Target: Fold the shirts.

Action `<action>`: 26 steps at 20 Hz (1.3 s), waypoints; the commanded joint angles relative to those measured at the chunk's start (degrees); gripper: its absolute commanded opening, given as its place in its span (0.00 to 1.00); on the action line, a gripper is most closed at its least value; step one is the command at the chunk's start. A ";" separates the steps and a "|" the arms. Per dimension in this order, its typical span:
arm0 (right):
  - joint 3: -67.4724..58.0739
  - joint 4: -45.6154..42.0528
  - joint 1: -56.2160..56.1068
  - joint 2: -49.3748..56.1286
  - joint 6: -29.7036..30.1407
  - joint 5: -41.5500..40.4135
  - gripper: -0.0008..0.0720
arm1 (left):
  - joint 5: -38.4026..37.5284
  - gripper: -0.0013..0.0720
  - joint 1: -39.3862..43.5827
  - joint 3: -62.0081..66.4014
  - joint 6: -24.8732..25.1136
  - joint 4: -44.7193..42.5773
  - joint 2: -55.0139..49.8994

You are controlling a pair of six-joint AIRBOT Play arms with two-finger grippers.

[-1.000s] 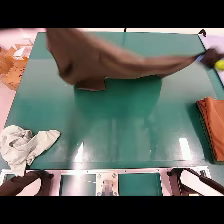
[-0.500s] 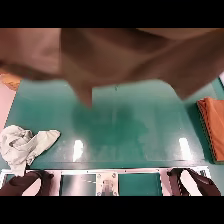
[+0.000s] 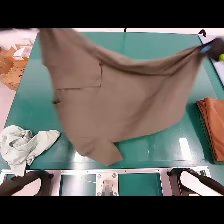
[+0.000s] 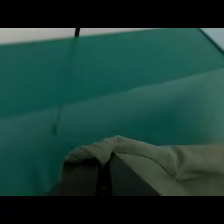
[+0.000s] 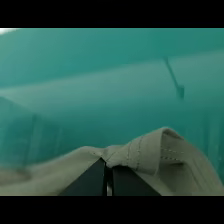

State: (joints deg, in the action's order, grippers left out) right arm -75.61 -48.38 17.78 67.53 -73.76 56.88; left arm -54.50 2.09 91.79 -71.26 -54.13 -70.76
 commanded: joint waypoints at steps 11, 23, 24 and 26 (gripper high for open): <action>-15.04 3.78 6.99 33.66 2.45 5.05 0.56 | -11.89 0.74 -11.58 6.67 3.10 16.72 -29.40; 11.37 3.80 23.50 22.23 8.63 15.54 0.51 | -33.83 0.74 -16.65 -24.09 -11.17 -3.06 -20.00; 12.50 3.80 23.78 22.21 9.38 15.56 0.51 | -30.34 0.74 -16.63 -28.94 -10.64 -2.60 -18.08; 14.71 3.82 23.89 22.21 9.57 14.93 0.51 | -22.34 0.74 -16.48 -37.64 -9.01 0.87 -15.02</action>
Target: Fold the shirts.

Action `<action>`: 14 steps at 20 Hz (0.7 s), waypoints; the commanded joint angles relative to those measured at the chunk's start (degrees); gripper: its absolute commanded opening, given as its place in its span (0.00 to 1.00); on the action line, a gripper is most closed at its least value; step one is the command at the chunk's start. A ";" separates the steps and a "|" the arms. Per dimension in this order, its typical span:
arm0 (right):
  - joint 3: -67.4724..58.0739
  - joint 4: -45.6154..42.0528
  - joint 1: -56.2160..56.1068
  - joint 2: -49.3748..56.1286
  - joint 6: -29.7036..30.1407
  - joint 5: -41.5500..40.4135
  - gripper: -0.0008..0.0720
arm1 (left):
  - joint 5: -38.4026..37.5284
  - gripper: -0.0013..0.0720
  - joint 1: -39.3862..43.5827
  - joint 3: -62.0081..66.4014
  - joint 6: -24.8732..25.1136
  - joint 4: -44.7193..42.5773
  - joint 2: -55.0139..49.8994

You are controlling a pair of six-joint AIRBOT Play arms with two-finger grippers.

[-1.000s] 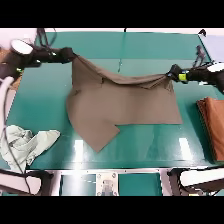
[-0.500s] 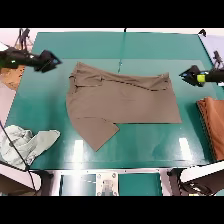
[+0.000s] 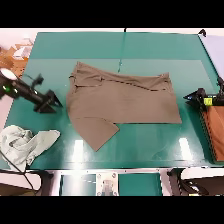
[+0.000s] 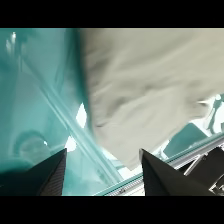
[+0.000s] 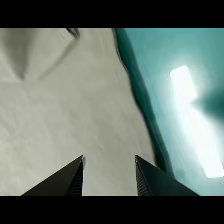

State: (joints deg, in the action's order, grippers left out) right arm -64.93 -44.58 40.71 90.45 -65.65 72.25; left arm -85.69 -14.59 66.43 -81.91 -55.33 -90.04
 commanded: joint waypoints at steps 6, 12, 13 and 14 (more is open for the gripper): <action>5.42 0.59 0.90 -0.72 1.66 -1.97 0.51 | 31.32 0.74 10.91 -21.55 2.43 6.78 4.81; 5.42 1.11 0.90 -0.50 1.81 -2.40 0.71 | 30.27 0.10 10.84 -19.39 2.91 5.57 4.81; 5.11 0.96 0.98 -0.52 1.62 -2.32 0.72 | 28.72 0.07 10.54 -18.10 2.89 4.42 4.81; 4.68 -0.55 1.46 -0.52 0.92 -1.95 0.71 | 27.17 0.06 9.99 -16.55 2.89 3.85 4.81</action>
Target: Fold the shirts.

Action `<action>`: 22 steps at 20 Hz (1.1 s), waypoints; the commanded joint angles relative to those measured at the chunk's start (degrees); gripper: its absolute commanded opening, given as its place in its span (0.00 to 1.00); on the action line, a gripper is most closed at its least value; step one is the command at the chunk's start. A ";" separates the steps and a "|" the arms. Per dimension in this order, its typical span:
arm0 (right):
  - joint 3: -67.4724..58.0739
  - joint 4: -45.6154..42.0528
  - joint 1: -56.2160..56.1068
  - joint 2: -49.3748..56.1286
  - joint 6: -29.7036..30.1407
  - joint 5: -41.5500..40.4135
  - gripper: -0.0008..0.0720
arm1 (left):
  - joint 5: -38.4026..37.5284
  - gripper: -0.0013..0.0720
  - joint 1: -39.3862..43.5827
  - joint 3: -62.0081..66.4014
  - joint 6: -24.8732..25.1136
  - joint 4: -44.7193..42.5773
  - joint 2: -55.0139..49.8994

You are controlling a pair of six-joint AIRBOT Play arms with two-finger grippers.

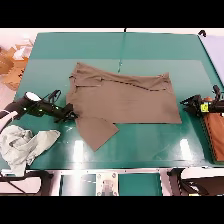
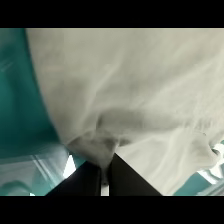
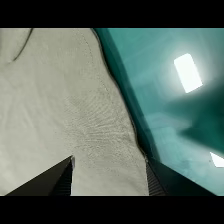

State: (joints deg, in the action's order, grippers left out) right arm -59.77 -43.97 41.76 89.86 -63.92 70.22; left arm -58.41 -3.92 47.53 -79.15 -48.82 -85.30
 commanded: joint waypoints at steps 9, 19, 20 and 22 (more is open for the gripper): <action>13.07 -11.65 3.06 0.07 -3.54 4.61 0.66 | -3.34 0.06 -1.84 6.47 1.64 -2.16 0.04; 14.03 0.61 -3.19 -0.46 2.86 4.00 0.04 | -6.03 0.06 -1.84 9.42 5.27 0.96 0.76; 12.61 2.78 -4.00 -1.62 3.67 4.13 0.04 | -7.32 0.06 -1.84 11.78 6.29 2.97 2.47; 7.45 6.08 -6.12 -6.62 3.89 5.09 0.04 | -7.67 0.05 -1.84 18.14 6.38 4.09 8.50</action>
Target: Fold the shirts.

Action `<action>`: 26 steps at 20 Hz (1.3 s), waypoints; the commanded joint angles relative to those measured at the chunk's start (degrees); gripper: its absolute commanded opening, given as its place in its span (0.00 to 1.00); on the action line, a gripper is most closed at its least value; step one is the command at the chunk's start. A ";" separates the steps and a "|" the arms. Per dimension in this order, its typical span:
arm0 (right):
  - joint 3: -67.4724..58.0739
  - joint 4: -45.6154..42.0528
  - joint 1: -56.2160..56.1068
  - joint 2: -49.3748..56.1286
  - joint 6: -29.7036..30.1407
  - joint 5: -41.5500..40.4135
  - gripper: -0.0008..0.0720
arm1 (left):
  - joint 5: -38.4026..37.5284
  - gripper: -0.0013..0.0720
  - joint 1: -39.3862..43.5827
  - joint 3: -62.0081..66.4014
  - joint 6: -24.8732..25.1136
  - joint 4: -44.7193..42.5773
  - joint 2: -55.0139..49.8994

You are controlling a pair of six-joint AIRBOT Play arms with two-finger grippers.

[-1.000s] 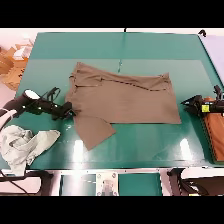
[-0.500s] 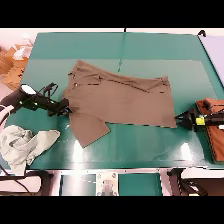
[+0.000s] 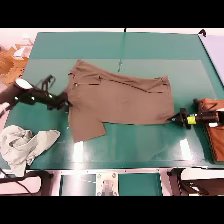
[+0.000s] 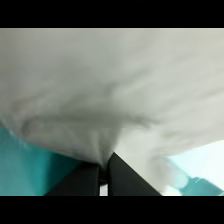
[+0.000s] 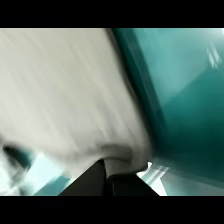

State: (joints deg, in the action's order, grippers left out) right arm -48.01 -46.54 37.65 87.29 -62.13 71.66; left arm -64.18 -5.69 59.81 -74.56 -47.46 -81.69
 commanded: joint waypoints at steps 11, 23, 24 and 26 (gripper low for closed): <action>-52.68 20.35 0.87 -43.74 -8.22 -6.19 0.04 | 0.37 0.06 -0.07 60.78 4.52 2.49 34.32; -30.47 12.28 -6.73 -37.33 -5.99 -9.09 0.03 | -3.30 0.06 -0.07 26.34 0.00 2.23 30.71; -26.05 10.56 -9.14 -34.47 -4.42 -11.72 0.04 | 0.11 0.06 -0.04 20.31 1.77 4.20 28.83; -20.00 8.31 -11.82 -27.26 -3.13 -16.94 0.03 | 8.55 0.06 0.76 10.45 5.95 7.76 23.37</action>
State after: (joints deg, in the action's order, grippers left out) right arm -77.41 -35.31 30.26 52.84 -68.88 60.82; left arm -64.42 -5.56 83.61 -72.75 -44.05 -53.49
